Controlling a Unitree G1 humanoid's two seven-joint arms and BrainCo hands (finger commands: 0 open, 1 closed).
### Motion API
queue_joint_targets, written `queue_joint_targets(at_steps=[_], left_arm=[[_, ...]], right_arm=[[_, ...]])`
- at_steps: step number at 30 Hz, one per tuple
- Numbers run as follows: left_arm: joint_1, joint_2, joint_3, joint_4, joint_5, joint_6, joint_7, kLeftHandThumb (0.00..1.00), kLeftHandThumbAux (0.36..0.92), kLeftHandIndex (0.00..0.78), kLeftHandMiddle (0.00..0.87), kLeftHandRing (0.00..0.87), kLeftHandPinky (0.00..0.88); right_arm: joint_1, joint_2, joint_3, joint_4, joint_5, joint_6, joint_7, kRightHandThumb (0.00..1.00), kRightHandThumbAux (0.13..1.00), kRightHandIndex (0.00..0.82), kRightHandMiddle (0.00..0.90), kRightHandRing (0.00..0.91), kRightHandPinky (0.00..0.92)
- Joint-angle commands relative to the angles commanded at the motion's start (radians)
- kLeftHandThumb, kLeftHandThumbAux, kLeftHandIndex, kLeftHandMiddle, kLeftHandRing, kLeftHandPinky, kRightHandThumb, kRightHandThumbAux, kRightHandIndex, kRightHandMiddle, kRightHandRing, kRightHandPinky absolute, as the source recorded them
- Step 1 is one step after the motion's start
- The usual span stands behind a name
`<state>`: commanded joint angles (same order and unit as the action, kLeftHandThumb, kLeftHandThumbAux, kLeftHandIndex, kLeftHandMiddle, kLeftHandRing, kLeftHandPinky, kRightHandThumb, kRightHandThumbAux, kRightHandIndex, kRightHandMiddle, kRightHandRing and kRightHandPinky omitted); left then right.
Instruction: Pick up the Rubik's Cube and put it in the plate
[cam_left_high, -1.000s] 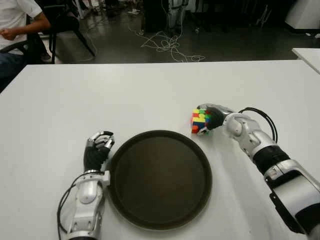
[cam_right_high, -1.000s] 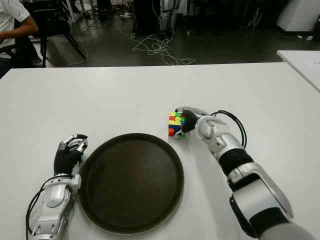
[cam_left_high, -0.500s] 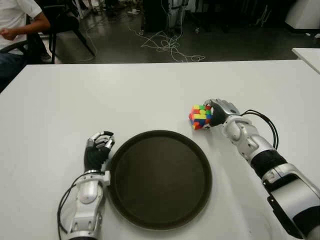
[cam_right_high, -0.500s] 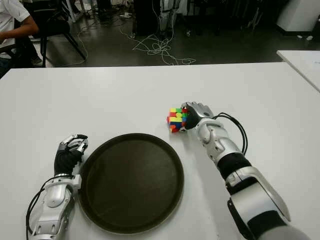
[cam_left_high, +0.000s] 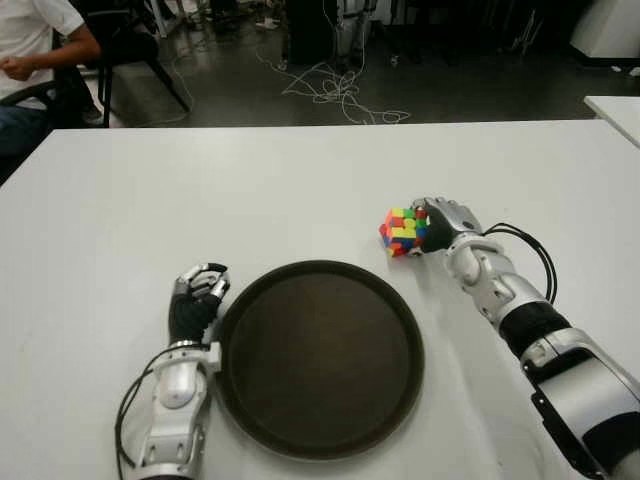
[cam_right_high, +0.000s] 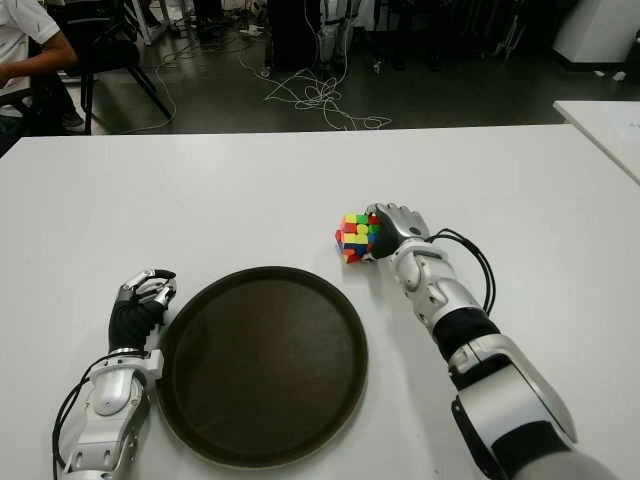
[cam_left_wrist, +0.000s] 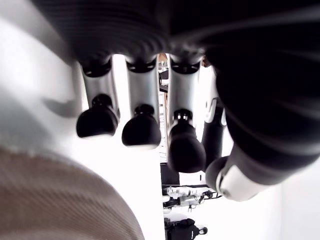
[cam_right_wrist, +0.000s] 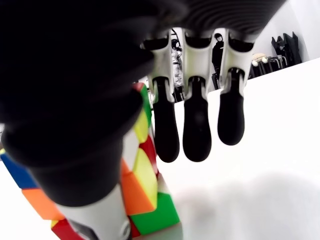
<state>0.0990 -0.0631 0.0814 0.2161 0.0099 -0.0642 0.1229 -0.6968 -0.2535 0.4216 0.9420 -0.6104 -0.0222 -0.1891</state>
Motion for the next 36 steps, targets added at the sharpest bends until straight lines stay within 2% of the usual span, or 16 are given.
queue_joint_targets(at_steps=[9,19,29,33,36], left_arm=[[-0.002,0.000,0.000,-0.005,0.005,0.016,0.001,0.708,0.707,0.443,0.806,0.825,0.811],[-0.006,0.003,0.002,0.017,0.006,-0.017,-0.001,0.708,0.706,0.443,0.812,0.829,0.814],[-0.013,0.003,0.009,0.035,0.001,-0.022,0.000,0.708,0.706,0.444,0.814,0.830,0.812],[-0.015,0.002,0.012,0.033,-0.002,-0.010,-0.001,0.708,0.706,0.443,0.812,0.827,0.809],[-0.016,0.000,0.014,0.029,-0.003,0.000,0.001,0.708,0.706,0.443,0.810,0.826,0.813]], right_arm=[[0.011,0.006,-0.031,-0.021,0.026,-0.006,-0.011,0.221,0.897,0.575,0.690,0.710,0.716],[0.039,0.011,-0.079,-0.089,0.086,-0.014,0.008,0.247,0.890,0.645,0.769,0.778,0.769],[0.071,0.002,-0.106,-0.188,0.108,-0.003,0.026,0.254,0.890,0.619,0.757,0.770,0.757],[0.102,-0.003,-0.126,-0.266,0.128,-0.003,0.042,0.248,0.888,0.628,0.763,0.777,0.771],[0.154,-0.014,-0.147,-0.390,0.140,0.017,0.069,0.232,0.886,0.630,0.768,0.784,0.777]])
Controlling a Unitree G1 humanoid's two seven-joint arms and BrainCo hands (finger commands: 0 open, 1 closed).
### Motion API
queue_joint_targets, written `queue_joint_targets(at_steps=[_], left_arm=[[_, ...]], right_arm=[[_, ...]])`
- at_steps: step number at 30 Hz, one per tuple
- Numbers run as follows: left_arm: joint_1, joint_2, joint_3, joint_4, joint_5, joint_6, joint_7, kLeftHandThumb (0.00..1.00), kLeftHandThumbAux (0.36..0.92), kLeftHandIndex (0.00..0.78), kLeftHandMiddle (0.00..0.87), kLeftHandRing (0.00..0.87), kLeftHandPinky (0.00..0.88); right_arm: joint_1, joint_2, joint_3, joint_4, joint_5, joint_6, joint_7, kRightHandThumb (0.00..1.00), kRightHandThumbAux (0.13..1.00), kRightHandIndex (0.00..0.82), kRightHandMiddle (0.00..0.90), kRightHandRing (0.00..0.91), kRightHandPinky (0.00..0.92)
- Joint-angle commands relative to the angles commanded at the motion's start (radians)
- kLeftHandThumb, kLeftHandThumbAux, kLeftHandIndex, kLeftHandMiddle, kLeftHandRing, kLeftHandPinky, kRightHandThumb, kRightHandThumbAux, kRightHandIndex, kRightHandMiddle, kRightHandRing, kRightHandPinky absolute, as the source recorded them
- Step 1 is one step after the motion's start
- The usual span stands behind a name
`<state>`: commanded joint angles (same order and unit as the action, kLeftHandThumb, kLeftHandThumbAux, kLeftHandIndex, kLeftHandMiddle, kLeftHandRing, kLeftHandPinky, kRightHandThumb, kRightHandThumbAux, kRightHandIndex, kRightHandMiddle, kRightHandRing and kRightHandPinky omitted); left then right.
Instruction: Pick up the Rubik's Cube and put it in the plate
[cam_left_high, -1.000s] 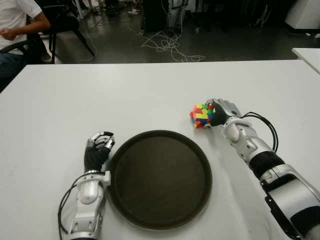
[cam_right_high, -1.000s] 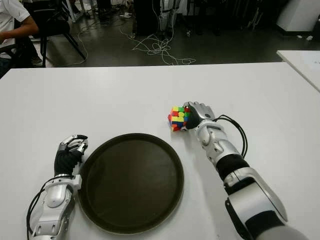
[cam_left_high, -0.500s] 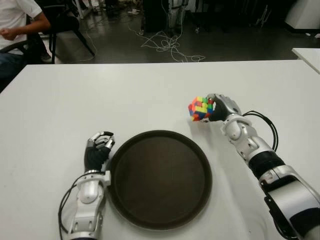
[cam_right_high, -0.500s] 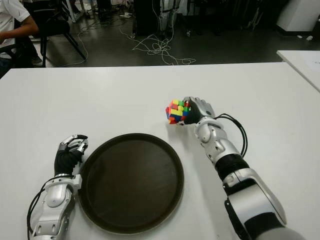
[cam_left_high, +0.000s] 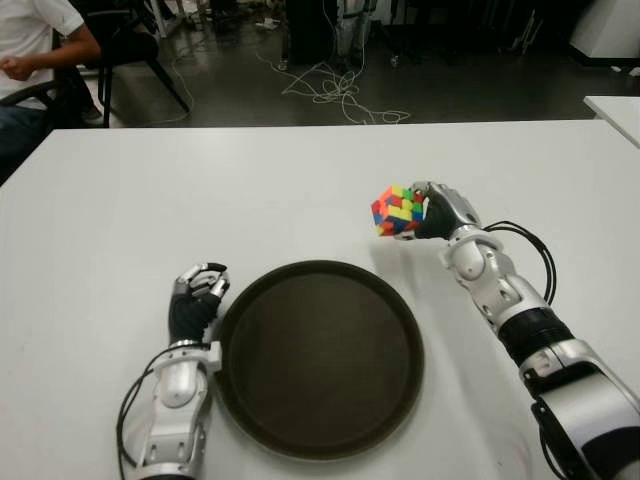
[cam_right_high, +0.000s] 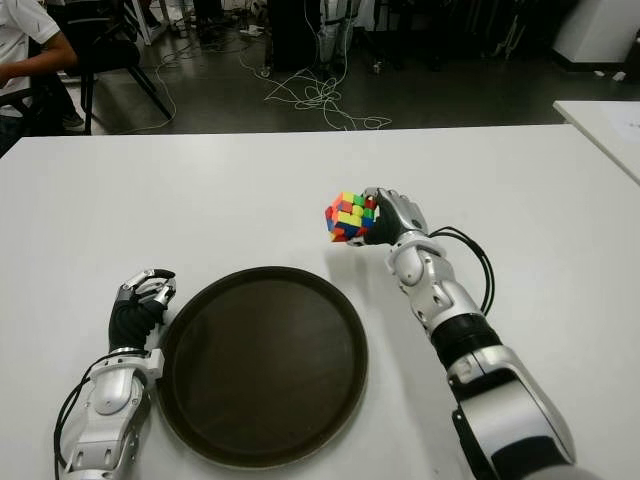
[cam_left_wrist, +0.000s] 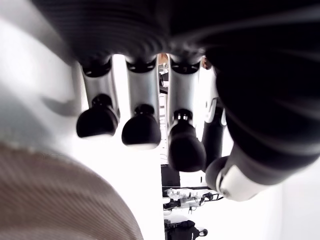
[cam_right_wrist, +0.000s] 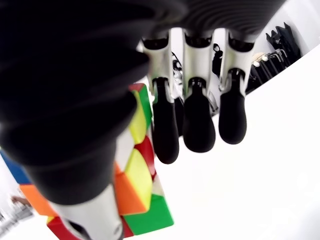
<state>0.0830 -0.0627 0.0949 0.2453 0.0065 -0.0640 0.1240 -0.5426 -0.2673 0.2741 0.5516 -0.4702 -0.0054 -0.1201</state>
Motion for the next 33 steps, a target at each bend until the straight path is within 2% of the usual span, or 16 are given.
queue_joint_targets(at_steps=[1,3,9,12,15,17,20,21,26,30,33], left_arm=[[0.000,-0.001,0.000,-0.001,0.000,0.003,0.001,0.708,0.706,0.443,0.810,0.827,0.815],[0.000,-0.004,0.003,-0.006,-0.003,0.012,0.003,0.709,0.706,0.443,0.810,0.829,0.823],[-0.001,-0.009,0.008,-0.010,-0.007,0.017,0.002,0.709,0.706,0.443,0.809,0.832,0.824],[0.001,-0.010,0.005,-0.013,-0.005,0.011,-0.002,0.709,0.706,0.443,0.804,0.829,0.816],[0.003,-0.010,0.002,-0.014,-0.003,0.004,-0.005,0.708,0.706,0.443,0.803,0.827,0.814],[0.003,-0.010,0.001,-0.015,-0.002,0.003,-0.005,0.708,0.706,0.443,0.803,0.826,0.813],[0.005,-0.011,-0.002,-0.018,-0.002,0.002,-0.008,0.708,0.706,0.443,0.803,0.824,0.809],[0.005,-0.010,-0.003,-0.019,-0.001,0.005,-0.009,0.708,0.706,0.443,0.802,0.823,0.807],[0.005,-0.007,-0.007,-0.020,0.003,0.011,-0.011,0.708,0.707,0.443,0.800,0.819,0.800],[0.006,-0.004,-0.010,-0.022,0.008,0.014,-0.010,0.708,0.707,0.443,0.799,0.817,0.799],[0.007,-0.008,-0.009,-0.028,0.009,0.018,-0.003,0.709,0.706,0.443,0.802,0.819,0.805]], right_arm=[[0.020,-0.004,-0.006,-0.046,0.002,0.010,0.010,0.228,0.885,0.632,0.770,0.786,0.778],[0.094,-0.018,-0.029,-0.220,0.008,0.047,0.043,0.214,0.883,0.644,0.777,0.792,0.783],[0.191,-0.021,-0.068,-0.477,0.023,0.115,0.109,0.201,0.877,0.660,0.785,0.797,0.787],[0.257,-0.004,-0.071,-0.629,0.022,0.141,0.130,0.202,0.868,0.654,0.785,0.800,0.791],[0.313,0.013,-0.062,-0.721,0.027,0.136,0.138,0.202,0.860,0.652,0.787,0.805,0.798],[0.326,0.018,-0.060,-0.745,0.028,0.139,0.143,0.200,0.858,0.653,0.788,0.806,0.801],[0.388,0.043,-0.003,-0.786,0.027,0.093,0.146,0.178,0.846,0.652,0.793,0.814,0.811],[0.402,0.041,0.010,-0.789,0.035,0.071,0.157,0.170,0.844,0.655,0.795,0.818,0.815],[0.419,0.023,0.014,-0.794,0.052,0.022,0.206,0.166,0.844,0.669,0.802,0.827,0.821],[0.414,-0.004,0.027,-0.804,0.059,-0.020,0.268,0.163,0.849,0.667,0.809,0.834,0.834],[0.399,-0.018,0.057,-0.799,0.078,-0.027,0.344,0.094,0.854,0.683,0.810,0.831,0.820]])
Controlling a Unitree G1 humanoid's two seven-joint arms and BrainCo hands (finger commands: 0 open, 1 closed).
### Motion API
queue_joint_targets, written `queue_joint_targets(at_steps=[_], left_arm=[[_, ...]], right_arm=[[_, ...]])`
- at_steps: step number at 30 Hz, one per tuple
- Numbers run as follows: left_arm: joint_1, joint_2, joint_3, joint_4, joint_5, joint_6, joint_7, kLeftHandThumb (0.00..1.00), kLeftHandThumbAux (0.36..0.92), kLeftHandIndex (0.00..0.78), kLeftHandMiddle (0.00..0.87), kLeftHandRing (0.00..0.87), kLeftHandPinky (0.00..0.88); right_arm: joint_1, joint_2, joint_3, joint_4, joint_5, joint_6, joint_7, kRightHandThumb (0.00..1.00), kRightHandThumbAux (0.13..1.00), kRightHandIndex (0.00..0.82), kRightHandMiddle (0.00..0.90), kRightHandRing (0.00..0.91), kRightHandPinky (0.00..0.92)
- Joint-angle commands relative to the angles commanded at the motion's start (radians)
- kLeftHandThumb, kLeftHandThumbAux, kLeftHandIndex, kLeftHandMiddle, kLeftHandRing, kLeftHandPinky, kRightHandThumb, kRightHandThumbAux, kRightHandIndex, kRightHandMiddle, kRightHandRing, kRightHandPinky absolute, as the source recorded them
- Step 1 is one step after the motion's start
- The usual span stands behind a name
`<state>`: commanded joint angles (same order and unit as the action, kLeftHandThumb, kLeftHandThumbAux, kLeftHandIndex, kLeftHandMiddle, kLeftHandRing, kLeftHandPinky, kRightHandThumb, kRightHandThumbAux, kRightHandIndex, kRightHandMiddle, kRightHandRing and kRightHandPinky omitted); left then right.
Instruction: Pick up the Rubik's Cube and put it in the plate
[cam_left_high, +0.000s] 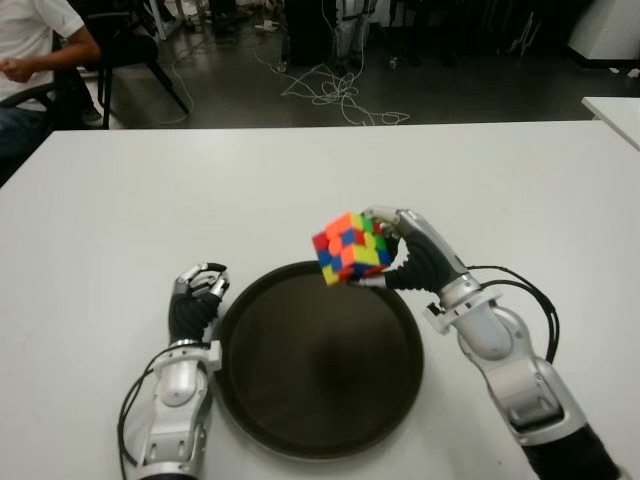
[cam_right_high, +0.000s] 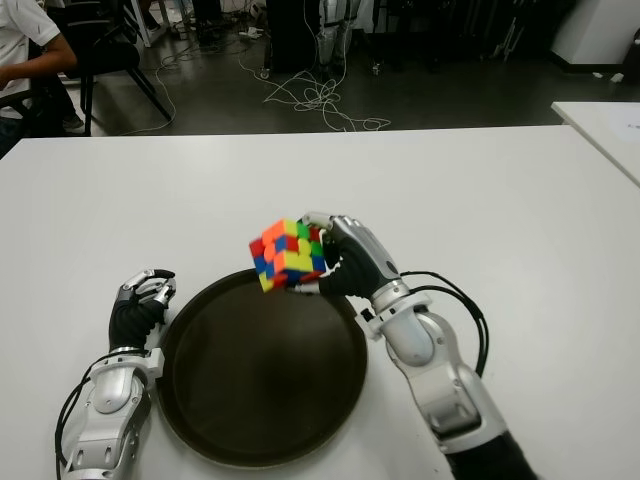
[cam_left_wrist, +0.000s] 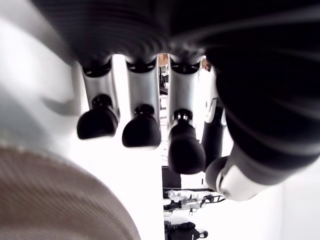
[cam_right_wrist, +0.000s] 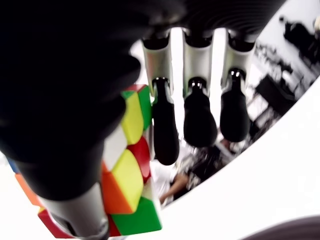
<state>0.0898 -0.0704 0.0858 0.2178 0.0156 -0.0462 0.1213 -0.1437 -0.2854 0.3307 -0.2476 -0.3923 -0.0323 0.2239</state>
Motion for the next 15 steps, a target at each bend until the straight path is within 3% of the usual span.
queue_joint_targets(at_steps=[3,11,15], left_arm=[[0.001,-0.005,0.003,-0.005,-0.004,0.003,0.004,0.710,0.705,0.444,0.806,0.822,0.810],[0.004,-0.009,0.003,-0.005,-0.005,-0.006,0.007,0.710,0.705,0.444,0.808,0.824,0.811],[0.005,-0.008,0.001,-0.006,-0.002,-0.004,0.007,0.709,0.705,0.444,0.809,0.824,0.811]], right_arm=[[-0.005,-0.011,0.023,-0.003,-0.009,-0.003,0.044,0.084,0.849,0.705,0.811,0.828,0.813],[-0.029,-0.082,0.083,-0.076,-0.090,0.021,0.197,0.004,0.863,0.729,0.817,0.823,0.772],[-0.044,-0.070,0.131,-0.038,-0.134,0.003,0.213,0.000,0.859,0.693,0.814,0.816,0.763]])
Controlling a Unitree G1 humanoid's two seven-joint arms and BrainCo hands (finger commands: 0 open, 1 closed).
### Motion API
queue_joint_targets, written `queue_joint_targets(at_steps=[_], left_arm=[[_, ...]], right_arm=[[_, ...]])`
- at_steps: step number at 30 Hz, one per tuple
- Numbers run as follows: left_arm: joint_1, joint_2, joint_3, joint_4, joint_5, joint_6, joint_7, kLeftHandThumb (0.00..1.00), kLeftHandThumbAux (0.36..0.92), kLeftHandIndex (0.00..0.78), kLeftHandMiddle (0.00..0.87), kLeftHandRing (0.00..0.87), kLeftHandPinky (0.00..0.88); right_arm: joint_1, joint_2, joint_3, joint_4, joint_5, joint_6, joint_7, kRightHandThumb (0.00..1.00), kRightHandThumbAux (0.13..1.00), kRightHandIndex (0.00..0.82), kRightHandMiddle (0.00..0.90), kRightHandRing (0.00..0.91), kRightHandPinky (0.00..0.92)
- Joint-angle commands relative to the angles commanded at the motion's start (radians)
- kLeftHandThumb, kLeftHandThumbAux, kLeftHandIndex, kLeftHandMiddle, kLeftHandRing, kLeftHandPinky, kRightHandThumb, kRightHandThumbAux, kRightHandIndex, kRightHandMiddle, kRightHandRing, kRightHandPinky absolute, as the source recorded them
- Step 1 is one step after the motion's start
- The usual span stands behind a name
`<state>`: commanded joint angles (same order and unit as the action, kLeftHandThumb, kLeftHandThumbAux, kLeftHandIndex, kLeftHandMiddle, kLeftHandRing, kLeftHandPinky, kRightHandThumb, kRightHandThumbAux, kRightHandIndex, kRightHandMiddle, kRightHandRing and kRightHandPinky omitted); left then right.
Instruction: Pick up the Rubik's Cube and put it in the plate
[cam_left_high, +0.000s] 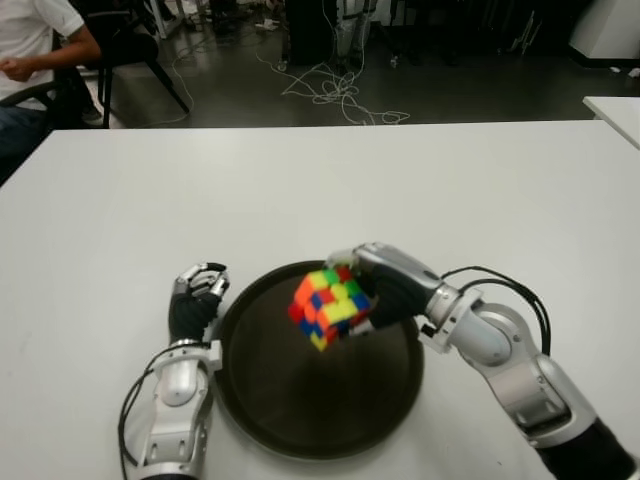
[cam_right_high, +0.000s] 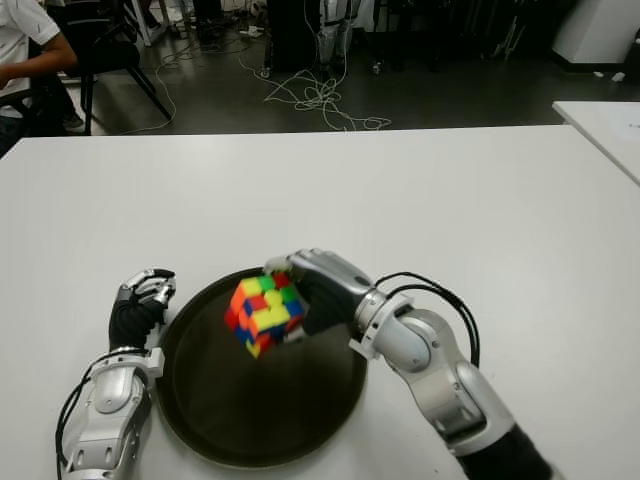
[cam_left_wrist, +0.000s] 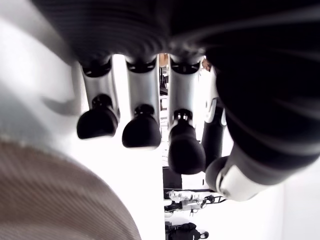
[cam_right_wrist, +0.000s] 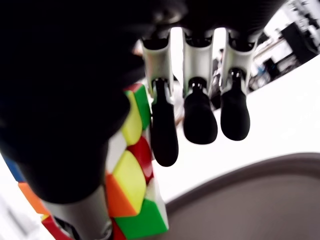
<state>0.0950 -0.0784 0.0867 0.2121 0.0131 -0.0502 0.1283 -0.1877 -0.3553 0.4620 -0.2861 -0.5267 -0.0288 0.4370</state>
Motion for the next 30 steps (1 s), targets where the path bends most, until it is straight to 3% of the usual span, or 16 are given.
queue_joint_targets(at_steps=[8,17,30], left_arm=[[0.003,-0.002,-0.003,-0.006,-0.001,0.012,-0.001,0.709,0.705,0.443,0.805,0.819,0.803],[0.010,-0.004,-0.007,-0.015,-0.002,0.013,-0.003,0.709,0.705,0.443,0.806,0.817,0.800],[0.013,-0.007,-0.009,-0.024,0.000,0.022,0.006,0.710,0.705,0.444,0.814,0.825,0.813]], right_arm=[[-0.033,-0.002,0.021,0.065,-0.031,-0.039,0.000,0.000,0.871,0.669,0.808,0.803,0.763],[-0.078,0.010,0.070,0.119,-0.119,-0.024,0.022,0.000,0.901,0.688,0.815,0.811,0.785],[-0.089,0.039,0.090,0.177,-0.233,0.005,-0.025,0.000,0.896,0.643,0.796,0.807,0.780]])
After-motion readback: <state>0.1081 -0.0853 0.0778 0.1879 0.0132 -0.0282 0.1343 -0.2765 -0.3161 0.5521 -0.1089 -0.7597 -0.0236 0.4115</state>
